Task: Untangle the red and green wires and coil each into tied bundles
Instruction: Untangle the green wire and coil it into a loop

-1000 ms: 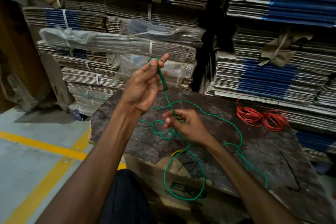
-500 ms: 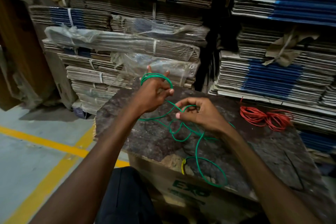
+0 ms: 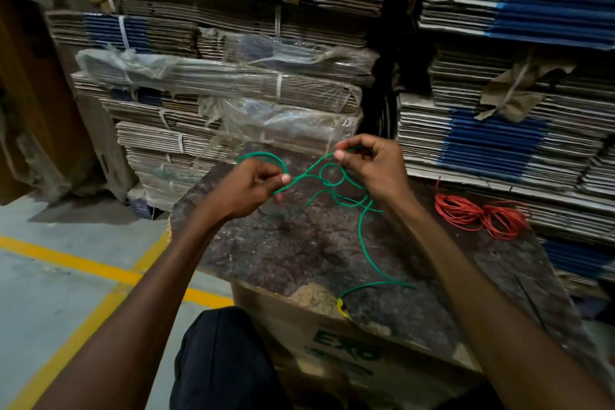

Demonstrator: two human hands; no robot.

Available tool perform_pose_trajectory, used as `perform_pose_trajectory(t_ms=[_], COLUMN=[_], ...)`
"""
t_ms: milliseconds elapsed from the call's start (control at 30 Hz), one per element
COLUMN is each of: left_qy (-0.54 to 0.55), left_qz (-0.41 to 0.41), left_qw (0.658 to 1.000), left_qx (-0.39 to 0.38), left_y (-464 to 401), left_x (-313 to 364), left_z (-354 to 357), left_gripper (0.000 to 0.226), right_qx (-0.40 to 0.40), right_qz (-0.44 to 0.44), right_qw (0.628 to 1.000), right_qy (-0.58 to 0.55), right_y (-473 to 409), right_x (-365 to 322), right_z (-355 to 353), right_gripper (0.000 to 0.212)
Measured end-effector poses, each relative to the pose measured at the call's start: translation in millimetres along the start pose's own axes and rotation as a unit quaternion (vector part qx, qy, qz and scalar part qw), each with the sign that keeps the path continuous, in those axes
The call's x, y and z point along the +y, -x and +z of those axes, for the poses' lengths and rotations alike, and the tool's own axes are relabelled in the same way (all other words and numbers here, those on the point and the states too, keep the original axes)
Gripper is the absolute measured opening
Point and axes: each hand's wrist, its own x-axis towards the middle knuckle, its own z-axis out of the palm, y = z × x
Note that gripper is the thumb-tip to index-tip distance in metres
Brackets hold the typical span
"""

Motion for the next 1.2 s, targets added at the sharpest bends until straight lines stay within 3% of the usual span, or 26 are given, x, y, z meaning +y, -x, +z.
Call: perform_pose_trajectory(t_ms=[100, 200, 333, 500, 700, 767, 833, 933, 1000, 1067, 1133, 1200], left_qy=[0.012, -0.037, -0.085, -0.1, -0.126, -0.131, -0.12, -0.087, -0.071, -0.059, -0.05, -0.036], left_qz=[-0.003, -0.007, -0.037, -0.079, -0.117, -0.129, -0.14, -0.142, -0.134, -0.134, -0.131, -0.126], left_qw=[0.993, 0.984, 0.975, 0.964, 0.95, 0.943, 0.943, 0.95, 0.956, 0.958, 0.958, 0.96], left_qx=[0.12, 0.176, 0.2, 0.231, 0.259, 0.278, 0.278, 0.263, 0.253, 0.246, 0.249, 0.249], left_y=[-4, -4, -1, -1, -5, 1, 6, 4, -1, -5, -7, -7], left_x=[-6, -13, -29, -43, -53, -61, -66, -65, -62, -59, -58, -55], left_z=[-13, -24, -26, -24, -25, -32, -34, -29, -25, -21, -17, -16], left_gripper=[0.036, 0.031, 0.034, 0.036, 0.039, 0.042, 0.045, 0.041, 0.032, 0.026, 0.027, 0.03], right_qx=[-0.042, -0.057, 0.083, 0.263, 0.419, 0.444, 0.407, 0.215, 0.132, 0.099, 0.066, -0.004], right_qz=[-0.009, -0.035, -0.063, -0.01, 0.035, 0.057, 0.084, 0.124, 0.105, 0.022, -0.053, -0.071], right_qw=[0.999, 0.991, 0.977, 0.955, 0.907, 0.894, 0.899, 0.895, 0.883, 0.889, 0.92, 0.952], right_qy=[0.027, 0.114, 0.185, 0.137, 0.013, 0.02, 0.135, 0.37, 0.439, 0.446, 0.383, 0.299], right_y=[-15, -26, -45, -76, -104, -106, -104, -90, -84, -76, -64, -48], right_x=[2, 13, 23, 36, 52, 59, 66, 67, 59, 50, 40, 30], right_z=[-4, -17, -34, -59, -75, -84, -89, -72, -55, -35, -11, 15], right_gripper=[0.012, 0.015, 0.013, 0.009, 0.008, 0.008, 0.013, 0.025, 0.031, 0.031, 0.026, 0.022])
